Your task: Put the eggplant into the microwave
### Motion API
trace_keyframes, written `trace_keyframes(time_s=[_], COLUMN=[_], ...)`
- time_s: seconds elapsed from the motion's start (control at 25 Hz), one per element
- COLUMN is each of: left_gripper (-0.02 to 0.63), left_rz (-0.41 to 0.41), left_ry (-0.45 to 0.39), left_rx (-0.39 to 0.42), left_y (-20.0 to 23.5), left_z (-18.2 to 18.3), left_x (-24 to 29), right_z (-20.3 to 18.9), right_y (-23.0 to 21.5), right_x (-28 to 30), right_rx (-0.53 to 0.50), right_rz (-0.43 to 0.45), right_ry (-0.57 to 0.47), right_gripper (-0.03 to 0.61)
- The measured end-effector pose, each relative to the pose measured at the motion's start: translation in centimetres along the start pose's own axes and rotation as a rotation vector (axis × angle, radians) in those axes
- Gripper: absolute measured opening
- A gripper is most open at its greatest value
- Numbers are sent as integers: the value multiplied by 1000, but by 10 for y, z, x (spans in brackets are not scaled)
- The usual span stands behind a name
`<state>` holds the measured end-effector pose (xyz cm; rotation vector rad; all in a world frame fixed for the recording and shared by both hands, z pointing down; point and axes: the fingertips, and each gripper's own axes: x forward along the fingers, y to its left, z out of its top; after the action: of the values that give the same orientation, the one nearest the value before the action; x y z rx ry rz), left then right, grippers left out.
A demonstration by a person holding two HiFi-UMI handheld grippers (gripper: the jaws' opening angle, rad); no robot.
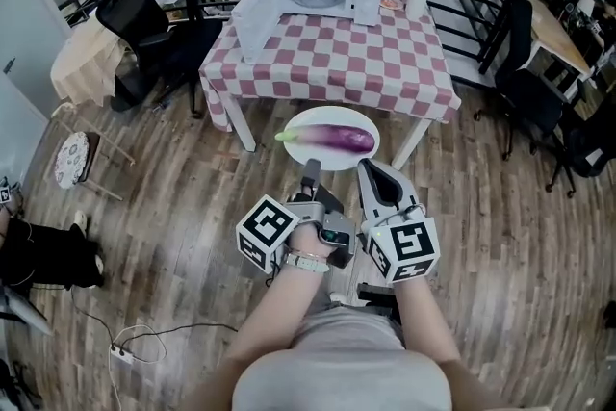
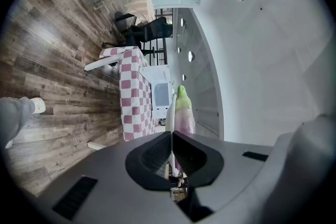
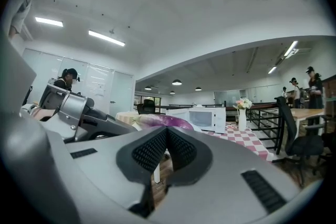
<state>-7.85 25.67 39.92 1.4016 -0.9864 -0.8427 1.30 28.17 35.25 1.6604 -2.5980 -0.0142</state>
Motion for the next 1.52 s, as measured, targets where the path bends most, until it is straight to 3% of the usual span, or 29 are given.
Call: trace_keyframes(time_s=[0.64, 1.52], left_gripper=[15, 15], left_rz=[-7, -14], left_ry=[26, 62], left_rx=[-21, -11], left_y=[7, 4], left_z=[41, 110], left_x=[93, 241], right_z=[-3, 0], right_y=[-29, -88], right_x=[86, 232], right_rx=[-37, 4], right_rz=[-20, -49], right_ry=[34, 55], right_gripper=[24, 24])
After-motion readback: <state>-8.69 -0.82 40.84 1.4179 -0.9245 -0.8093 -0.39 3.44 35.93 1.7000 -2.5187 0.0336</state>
